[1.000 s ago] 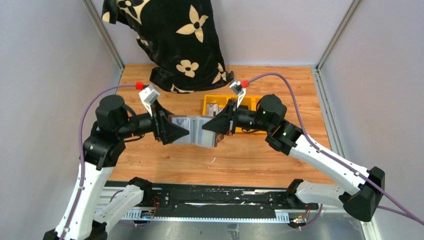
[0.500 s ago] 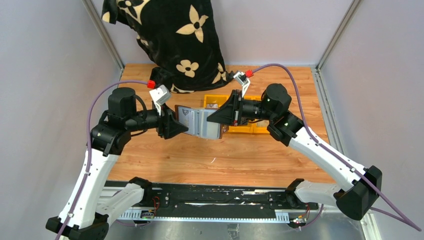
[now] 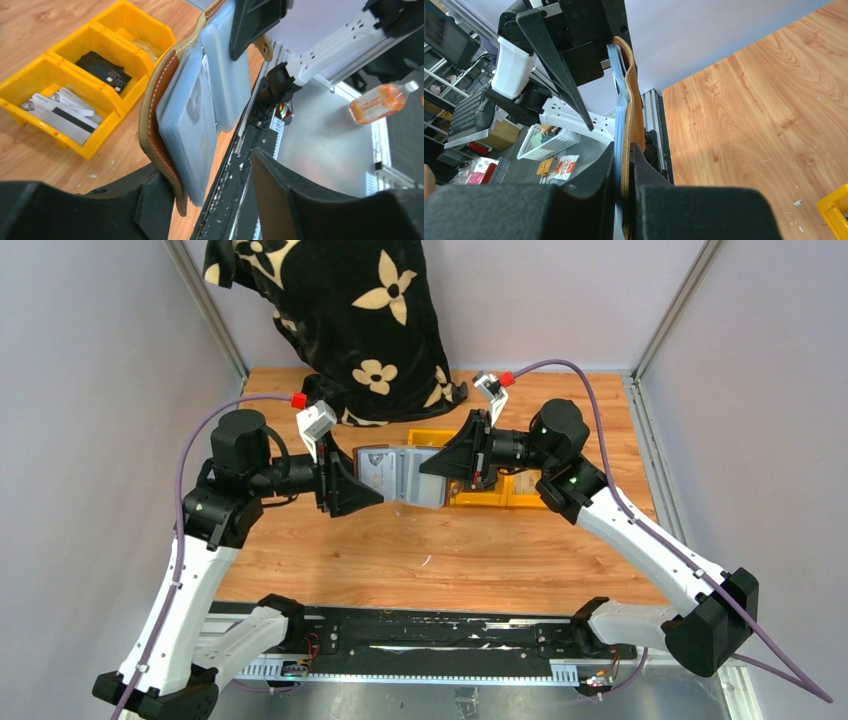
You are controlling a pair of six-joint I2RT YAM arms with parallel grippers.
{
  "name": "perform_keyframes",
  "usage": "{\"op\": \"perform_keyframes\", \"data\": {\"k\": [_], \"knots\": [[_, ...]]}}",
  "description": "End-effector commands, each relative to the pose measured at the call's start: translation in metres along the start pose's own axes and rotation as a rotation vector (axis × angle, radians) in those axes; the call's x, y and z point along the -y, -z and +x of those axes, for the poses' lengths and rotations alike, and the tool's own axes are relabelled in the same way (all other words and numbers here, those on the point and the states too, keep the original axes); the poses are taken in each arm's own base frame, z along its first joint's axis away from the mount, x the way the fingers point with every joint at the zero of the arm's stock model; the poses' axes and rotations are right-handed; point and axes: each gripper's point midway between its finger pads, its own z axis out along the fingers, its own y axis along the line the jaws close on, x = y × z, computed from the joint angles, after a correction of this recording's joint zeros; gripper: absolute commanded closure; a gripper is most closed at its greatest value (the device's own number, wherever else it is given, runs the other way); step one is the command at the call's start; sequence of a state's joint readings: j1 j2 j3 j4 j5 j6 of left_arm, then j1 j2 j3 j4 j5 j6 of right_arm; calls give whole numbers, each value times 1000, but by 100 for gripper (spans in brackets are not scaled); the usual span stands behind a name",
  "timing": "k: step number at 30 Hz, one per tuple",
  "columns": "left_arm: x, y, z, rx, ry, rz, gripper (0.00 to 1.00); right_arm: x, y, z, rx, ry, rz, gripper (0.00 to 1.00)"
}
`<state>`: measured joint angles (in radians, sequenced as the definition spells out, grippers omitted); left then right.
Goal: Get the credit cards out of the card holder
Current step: Remove the credit card from the card holder.
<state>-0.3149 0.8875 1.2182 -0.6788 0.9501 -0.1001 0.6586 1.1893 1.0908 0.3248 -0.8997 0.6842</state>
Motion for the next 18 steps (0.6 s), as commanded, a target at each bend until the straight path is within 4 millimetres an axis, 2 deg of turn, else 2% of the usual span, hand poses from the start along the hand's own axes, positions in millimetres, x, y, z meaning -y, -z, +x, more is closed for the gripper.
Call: {"op": "perform_keyframes", "data": {"k": [1,3,7,11,14,18], "knots": [[12,-6,-27,81,56,61,40,-20,-3,-20,31,80,-83,100],[6,-6,-30,96,70,22,45,-19,-3,-23,38,85,-81,100],[0,-7,-32,111,85,-11,73,-16,-3,-28,43,87,-80,100],[6,-6,-35,121,99,18,86,-15,-5,-31,53,77,-99,100],[13,-5,-37,125,99,52,83,-19,-7,-32,49,62,-132,100],[21,-5,-35,110,122,100,65,-25,-6,-32,52,63,-160,100]]}}
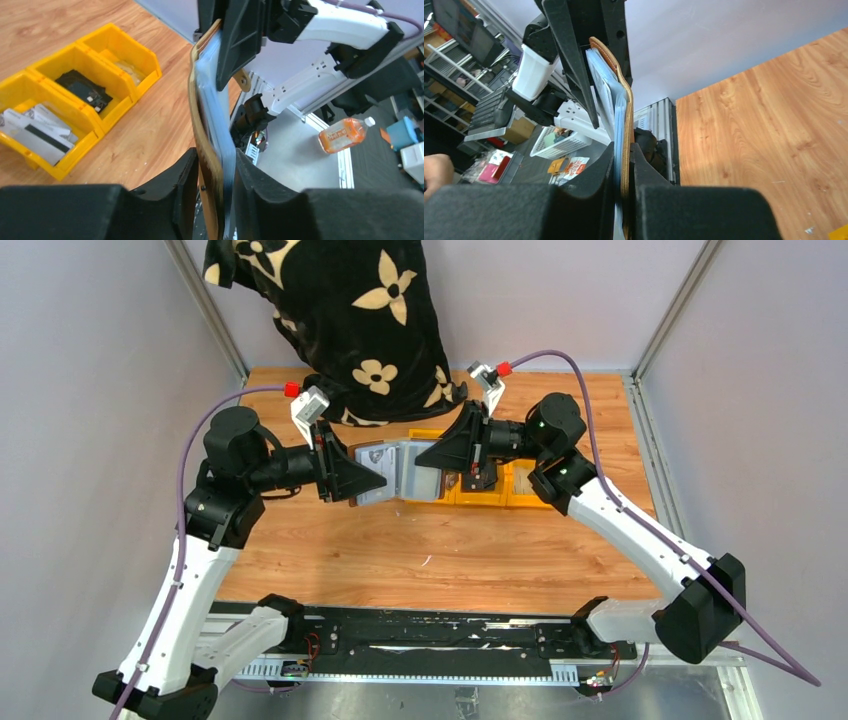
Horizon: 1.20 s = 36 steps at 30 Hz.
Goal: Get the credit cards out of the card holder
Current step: Remove the credit card from the card holder.
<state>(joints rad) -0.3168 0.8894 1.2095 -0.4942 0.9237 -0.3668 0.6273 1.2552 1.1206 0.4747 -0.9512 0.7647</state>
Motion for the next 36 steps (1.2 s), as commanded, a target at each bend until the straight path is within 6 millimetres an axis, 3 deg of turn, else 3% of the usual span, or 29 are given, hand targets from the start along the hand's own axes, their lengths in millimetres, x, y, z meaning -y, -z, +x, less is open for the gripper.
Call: {"op": "perform_keyframes", "data": {"k": [1,3,7,13,18,20,22,25,27,31,36], "knots": [[23,-1,-2,-5,7,130,62,-28,-2,-12,14,50,-107,100],[33,0,-2,-4,25,185,62,-31,-1,-11,13,52,-118,100],[51,6,-2,-16,17,277,74,-33,2,-10,11,46,-124,100],[68,16,1,-39,-10,345,71,-39,6,-9,-2,25,-164,100],[71,17,-1,-30,-12,341,89,-41,7,-5,-24,19,-188,100],[71,17,-4,-23,-12,338,95,-42,7,-4,-35,15,-196,95],[69,15,-7,-11,2,320,100,-40,6,-5,-48,8,-186,80],[62,12,-9,-6,47,284,100,-19,10,-10,-51,-12,-78,60],[52,9,-9,5,66,224,100,-2,21,-28,7,-10,58,47],[24,7,-8,15,69,63,100,0,42,-57,116,60,226,41],[-1,6,-1,-2,114,-60,100,-25,45,-60,161,74,215,40]]}}
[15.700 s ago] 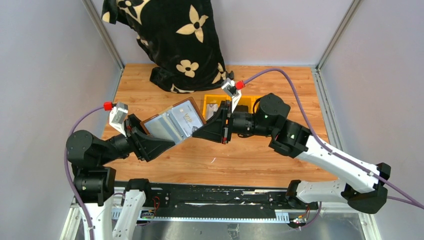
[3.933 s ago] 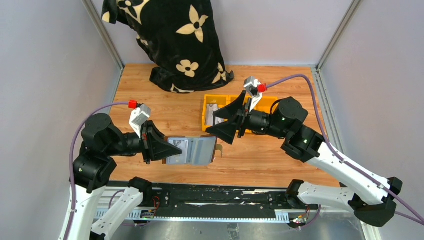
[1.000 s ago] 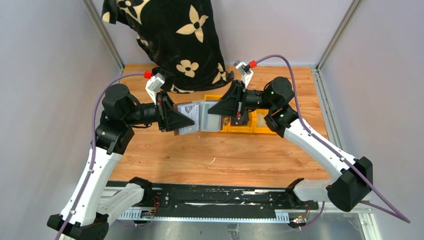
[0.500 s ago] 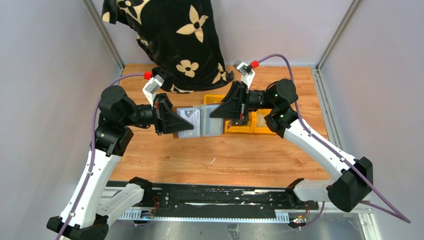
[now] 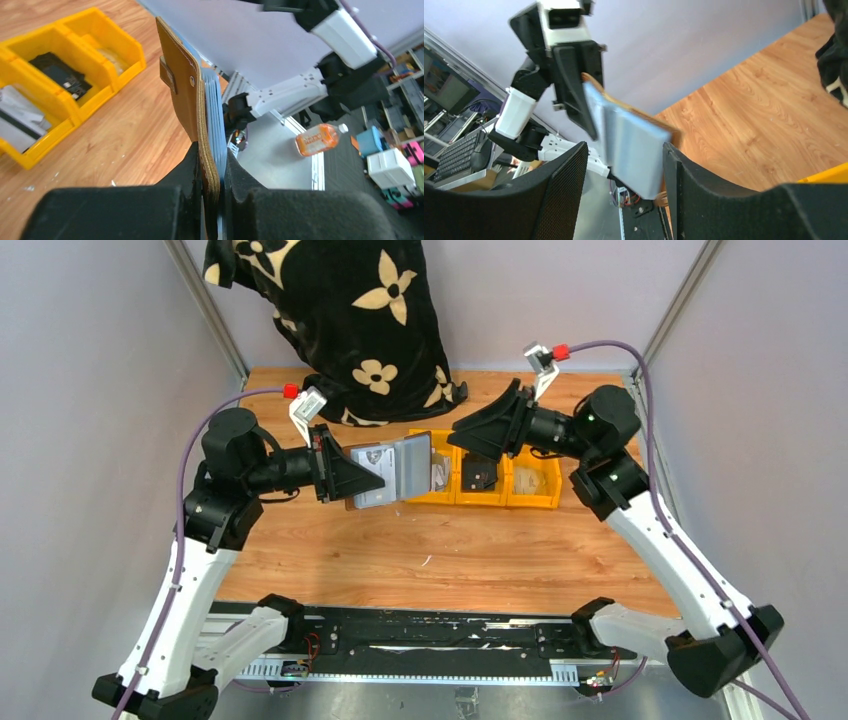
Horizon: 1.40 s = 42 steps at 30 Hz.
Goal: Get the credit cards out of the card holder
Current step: Remove the credit card from the card holder.
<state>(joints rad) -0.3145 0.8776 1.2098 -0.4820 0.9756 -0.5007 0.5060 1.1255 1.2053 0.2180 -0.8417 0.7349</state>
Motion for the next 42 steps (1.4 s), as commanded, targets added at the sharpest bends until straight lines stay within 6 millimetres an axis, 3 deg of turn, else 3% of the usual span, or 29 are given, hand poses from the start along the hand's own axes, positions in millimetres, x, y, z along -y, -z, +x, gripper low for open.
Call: {"op": "perform_keyframes", "data": {"k": [1,5,10,20,26,34,38,42], "knots": [[-18,3,-2,11,2,-107,100,-27,3,-7,39,50,-24,39],[-13,1,-1,15,22,-66,100,-48,-18,28,-69,0,-166,38],[-1,0,-3,13,36,-2,100,-44,-38,55,-141,-88,-239,38],[0,-1,-1,6,41,17,100,-44,-51,71,-172,-136,-311,43],[-5,0,2,2,32,-7,100,-55,-45,65,-168,-108,-320,47],[7,0,-9,29,47,27,100,-41,-56,77,-209,-157,-251,51],[8,1,-8,29,44,32,100,-46,-61,76,-195,-172,-285,53],[1,-1,-2,19,60,20,100,-54,-68,71,-182,-181,-327,63]]}}
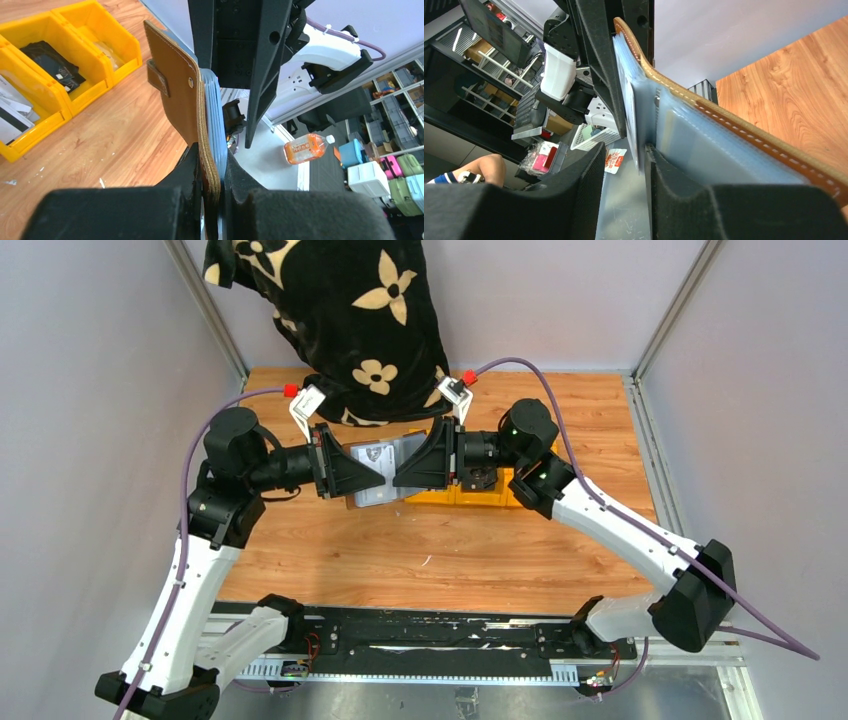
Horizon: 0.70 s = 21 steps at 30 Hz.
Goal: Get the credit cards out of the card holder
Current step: Remove the credit card from the card holder.
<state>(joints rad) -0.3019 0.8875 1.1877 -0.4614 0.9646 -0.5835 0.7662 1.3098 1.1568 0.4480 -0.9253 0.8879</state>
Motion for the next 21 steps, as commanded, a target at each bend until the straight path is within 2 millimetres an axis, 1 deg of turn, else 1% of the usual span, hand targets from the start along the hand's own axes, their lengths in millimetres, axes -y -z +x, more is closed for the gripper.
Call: {"op": "perform_keyframes", "data": {"k": [1,2,5,6,9,10,12,13,16,21], "knots": [[9,2,-1,7,-31,44,100,-13,-14,-12,25,9,-64,66],[7,1,1,3,-25,43,100,-13,-16,-13,26,3,-65,69],[8,1,3,-3,-19,53,100,-1,-22,-11,17,-35,-35,76],[9,1,4,-7,-19,61,97,4,-23,-10,15,-49,-19,79],[16,3,5,-12,-18,91,82,12,-24,-7,16,-72,9,89],[17,3,4,-7,-19,94,76,11,-24,-7,18,-73,3,92],[18,3,3,4,-15,102,73,11,-23,-5,26,-76,-12,99],[19,3,4,5,-10,109,73,10,-22,-5,30,-74,-22,100],[23,3,3,2,9,131,73,8,-21,-2,31,-79,-29,100],[32,4,-1,6,16,163,74,10,-10,-1,61,-86,-30,100]]}}
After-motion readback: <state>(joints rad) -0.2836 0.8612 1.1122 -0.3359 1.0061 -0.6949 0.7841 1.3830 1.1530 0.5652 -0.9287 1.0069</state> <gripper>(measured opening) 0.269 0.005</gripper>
